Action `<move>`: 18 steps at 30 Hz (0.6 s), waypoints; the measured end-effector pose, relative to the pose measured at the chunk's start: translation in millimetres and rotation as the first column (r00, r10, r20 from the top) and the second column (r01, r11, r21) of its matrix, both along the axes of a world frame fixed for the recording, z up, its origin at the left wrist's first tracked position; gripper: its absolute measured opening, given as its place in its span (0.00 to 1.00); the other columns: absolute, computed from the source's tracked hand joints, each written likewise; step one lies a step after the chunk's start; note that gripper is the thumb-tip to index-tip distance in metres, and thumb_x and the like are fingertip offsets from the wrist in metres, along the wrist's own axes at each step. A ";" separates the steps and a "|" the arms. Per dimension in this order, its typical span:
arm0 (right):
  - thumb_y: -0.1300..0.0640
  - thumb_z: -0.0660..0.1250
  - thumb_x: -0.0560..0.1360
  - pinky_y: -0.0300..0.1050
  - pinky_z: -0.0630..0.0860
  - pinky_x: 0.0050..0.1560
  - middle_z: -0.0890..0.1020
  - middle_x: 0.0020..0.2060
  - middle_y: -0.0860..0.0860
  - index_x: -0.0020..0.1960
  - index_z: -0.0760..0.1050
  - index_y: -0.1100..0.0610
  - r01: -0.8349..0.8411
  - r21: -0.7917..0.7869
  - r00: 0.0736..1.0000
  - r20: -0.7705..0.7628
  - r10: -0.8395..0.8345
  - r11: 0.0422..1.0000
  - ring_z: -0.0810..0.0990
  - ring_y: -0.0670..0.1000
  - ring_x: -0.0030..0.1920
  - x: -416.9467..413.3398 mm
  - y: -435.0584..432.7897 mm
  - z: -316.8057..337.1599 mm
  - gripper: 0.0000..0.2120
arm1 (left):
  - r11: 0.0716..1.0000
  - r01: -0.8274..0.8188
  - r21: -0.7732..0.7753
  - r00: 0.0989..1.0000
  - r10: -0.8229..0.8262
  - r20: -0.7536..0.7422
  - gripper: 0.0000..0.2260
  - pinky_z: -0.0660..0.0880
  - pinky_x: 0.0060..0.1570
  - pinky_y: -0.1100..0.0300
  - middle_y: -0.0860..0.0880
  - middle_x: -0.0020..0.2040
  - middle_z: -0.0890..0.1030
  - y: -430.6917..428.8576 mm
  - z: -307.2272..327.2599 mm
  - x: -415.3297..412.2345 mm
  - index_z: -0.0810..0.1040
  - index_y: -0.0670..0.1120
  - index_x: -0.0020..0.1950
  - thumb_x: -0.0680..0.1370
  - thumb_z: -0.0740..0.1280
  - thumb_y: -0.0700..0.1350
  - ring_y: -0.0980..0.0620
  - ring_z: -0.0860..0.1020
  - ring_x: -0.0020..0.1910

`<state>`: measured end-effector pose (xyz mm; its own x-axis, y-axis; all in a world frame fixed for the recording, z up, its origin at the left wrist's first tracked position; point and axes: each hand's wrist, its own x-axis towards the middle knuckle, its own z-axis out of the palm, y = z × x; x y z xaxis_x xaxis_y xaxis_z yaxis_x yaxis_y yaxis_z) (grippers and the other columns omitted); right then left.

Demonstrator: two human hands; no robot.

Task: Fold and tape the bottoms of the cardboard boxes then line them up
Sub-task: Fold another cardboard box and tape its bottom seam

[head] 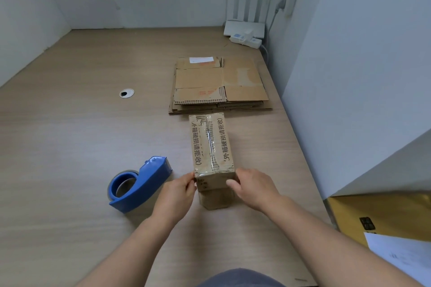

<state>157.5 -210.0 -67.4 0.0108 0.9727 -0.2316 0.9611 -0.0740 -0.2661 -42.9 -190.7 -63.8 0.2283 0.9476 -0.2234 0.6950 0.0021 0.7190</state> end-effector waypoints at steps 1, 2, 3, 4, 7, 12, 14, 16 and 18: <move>0.46 0.56 0.79 0.49 0.71 0.52 0.79 0.57 0.57 0.57 0.72 0.58 0.054 -0.018 0.998 -0.027 -0.055 0.998 0.75 0.59 0.58 -5.5 -3.2 1.1 0.17 | 1.000 0.025 -0.004 0.999 -0.025 -0.030 0.18 0.76 0.56 0.54 0.49 0.56 0.82 -2.0 3.0 2.5 0.67 0.53 0.73 0.82 0.56 0.46 0.50 0.80 0.55; 0.47 0.56 0.79 0.49 0.71 0.52 0.79 0.56 0.57 0.56 0.72 0.58 0.108 -0.033 0.992 -0.058 -0.110 0.994 0.75 0.59 0.58 -11.6 -4.6 1.7 0.16 | 0.999 0.047 -0.012 0.997 -0.047 -0.054 0.20 0.75 0.57 0.53 0.47 0.59 0.81 -4.0 5.3 5.8 0.62 0.53 0.75 0.82 0.54 0.48 0.47 0.78 0.57; 0.49 0.55 0.79 0.48 0.71 0.52 0.79 0.56 0.57 0.55 0.72 0.58 0.164 -0.025 0.982 -0.089 -0.166 0.986 0.75 0.59 0.57 -16.8 -4.8 1.8 0.15 | 0.998 0.061 -0.016 0.995 -0.062 -0.080 0.21 0.74 0.57 0.53 0.47 0.60 0.80 -6.2 7.3 9.4 0.58 0.53 0.76 0.82 0.53 0.51 0.45 0.78 0.58; 0.51 0.54 0.79 0.48 0.71 0.51 0.79 0.56 0.57 0.55 0.71 0.58 0.230 -0.005 0.967 -0.114 -0.229 0.973 0.75 0.59 0.57 -21.3 -3.5 3.9 0.13 | 0.998 0.062 -0.011 0.992 -0.063 -0.108 0.22 0.74 0.57 0.52 0.48 0.62 0.79 -7.7 8.4 13.0 0.56 0.53 0.76 0.82 0.53 0.54 0.45 0.77 0.59; 0.56 0.53 0.80 0.48 0.69 0.54 0.76 0.61 0.56 0.64 0.68 0.58 0.353 0.138 0.928 -0.182 -0.326 0.926 0.72 0.58 0.61 -17.4 4.7 5.0 0.14 | 0.999 -0.036 0.002 0.995 0.036 -0.093 0.27 0.71 0.62 0.51 0.47 0.69 0.73 -5.6 10.9 18.8 0.48 0.53 0.78 0.81 0.53 0.58 0.46 0.73 0.66; 0.62 0.63 0.73 0.52 0.76 0.53 0.81 0.54 0.57 0.65 0.74 0.60 -0.033 0.312 0.973 -0.206 0.102 0.949 0.79 0.62 0.53 8.9 17.1 -5.7 0.21 | 0.997 0.073 0.000 0.988 -0.072 -0.138 0.26 0.73 0.61 0.57 0.51 0.67 0.75 15.7 18.5 12.8 0.54 0.57 0.77 0.81 0.59 0.51 0.52 0.76 0.62; 0.61 0.67 0.69 0.51 0.79 0.44 0.82 0.46 0.57 0.55 0.78 0.61 -0.125 0.288 0.971 -0.161 0.176 0.950 0.80 0.61 0.45 14.3 21.3 -10.3 0.15 | 0.995 0.096 0.009 0.976 -0.092 -0.197 0.24 0.74 0.59 0.57 0.51 0.64 0.78 21.6 18.2 10.4 0.58 0.57 0.76 0.81 0.60 0.49 0.53 0.77 0.59; 0.57 0.65 0.68 0.42 0.77 0.36 0.81 0.39 0.53 0.48 0.76 0.58 -0.166 0.314 0.972 -0.107 0.209 0.935 0.80 0.57 0.39 14.2 24.0 -8.6 0.09 | 0.995 0.101 0.024 0.970 -0.093 -0.224 0.23 0.74 0.58 0.57 0.50 0.63 0.78 25.5 16.7 9.8 0.61 0.56 0.75 0.81 0.61 0.48 0.53 0.77 0.58; 0.53 0.59 0.68 0.37 0.73 0.28 0.80 0.35 0.49 0.44 0.74 0.55 -0.200 0.314 0.968 -0.085 0.238 0.928 0.79 0.53 0.33 12.5 24.4 -5.6 0.09 | 0.994 0.102 0.036 0.967 -0.090 -0.239 0.22 0.74 0.58 0.58 0.50 0.63 0.78 27.3 15.9 9.9 0.62 0.56 0.75 0.81 0.61 0.48 0.53 0.77 0.58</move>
<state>169.9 -185.6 -73.0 -0.2201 0.9717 0.0856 0.9040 0.2361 -0.3565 -33.0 -163.4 -47.9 0.2650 0.9346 -0.2372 0.8404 -0.1032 0.5320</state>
